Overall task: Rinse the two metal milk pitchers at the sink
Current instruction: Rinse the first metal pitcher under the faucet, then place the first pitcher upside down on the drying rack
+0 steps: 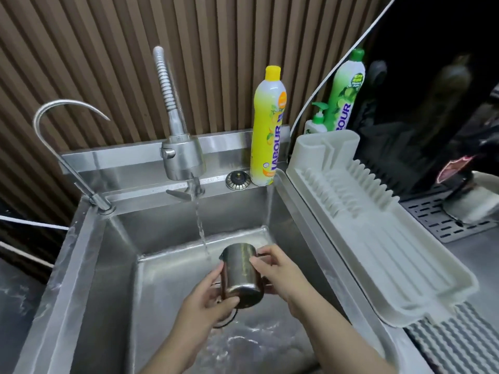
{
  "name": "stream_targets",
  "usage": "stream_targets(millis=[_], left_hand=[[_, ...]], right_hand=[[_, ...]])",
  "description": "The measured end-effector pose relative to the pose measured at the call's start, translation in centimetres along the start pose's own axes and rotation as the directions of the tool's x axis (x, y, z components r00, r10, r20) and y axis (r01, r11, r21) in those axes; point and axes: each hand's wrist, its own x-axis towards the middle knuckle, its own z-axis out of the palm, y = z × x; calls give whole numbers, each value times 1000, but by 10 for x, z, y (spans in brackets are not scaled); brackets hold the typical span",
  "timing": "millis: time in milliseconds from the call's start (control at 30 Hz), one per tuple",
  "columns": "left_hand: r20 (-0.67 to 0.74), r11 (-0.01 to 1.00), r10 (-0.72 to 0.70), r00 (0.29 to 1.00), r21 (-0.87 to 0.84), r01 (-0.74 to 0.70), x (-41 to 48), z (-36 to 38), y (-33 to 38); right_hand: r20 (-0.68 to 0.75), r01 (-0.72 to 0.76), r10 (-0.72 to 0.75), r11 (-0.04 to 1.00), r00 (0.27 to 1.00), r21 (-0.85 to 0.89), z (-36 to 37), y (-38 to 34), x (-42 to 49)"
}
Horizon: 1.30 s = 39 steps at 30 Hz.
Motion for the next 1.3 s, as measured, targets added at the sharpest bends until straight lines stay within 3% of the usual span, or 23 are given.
stream_targets(millis=[100, 200, 267, 467, 700, 900, 1300], left_hand=[[76, 990, 106, 991, -104, -98, 15, 29, 34], [158, 958, 191, 969, -247, -148, 29, 61, 71], [181, 942, 249, 951, -275, -194, 41, 83, 96], [188, 949, 296, 937, -173, -265, 92, 159, 158], [75, 978, 188, 979, 74, -194, 175, 223, 188], [35, 977, 42, 999, 207, -48, 216, 246, 183], [74, 969, 3, 997, 246, -21, 214, 250, 177]], right_hand=[[28, 288, -286, 955, 958, -68, -33, -29, -12], [152, 442, -418, 873, 896, -206, -79, -63, -26], [139, 490, -470, 824, 871, -284, -109, -85, -32], [-133, 486, -579, 770, 805, -413, -176, -114, -6], [-317, 387, -448, 890, 836, -240, -222, -117, 54], [-313, 221, -225, 974, 923, -47, -240, -106, 97], [-422, 199, -174, 980, 890, 17, -246, -104, 102]])
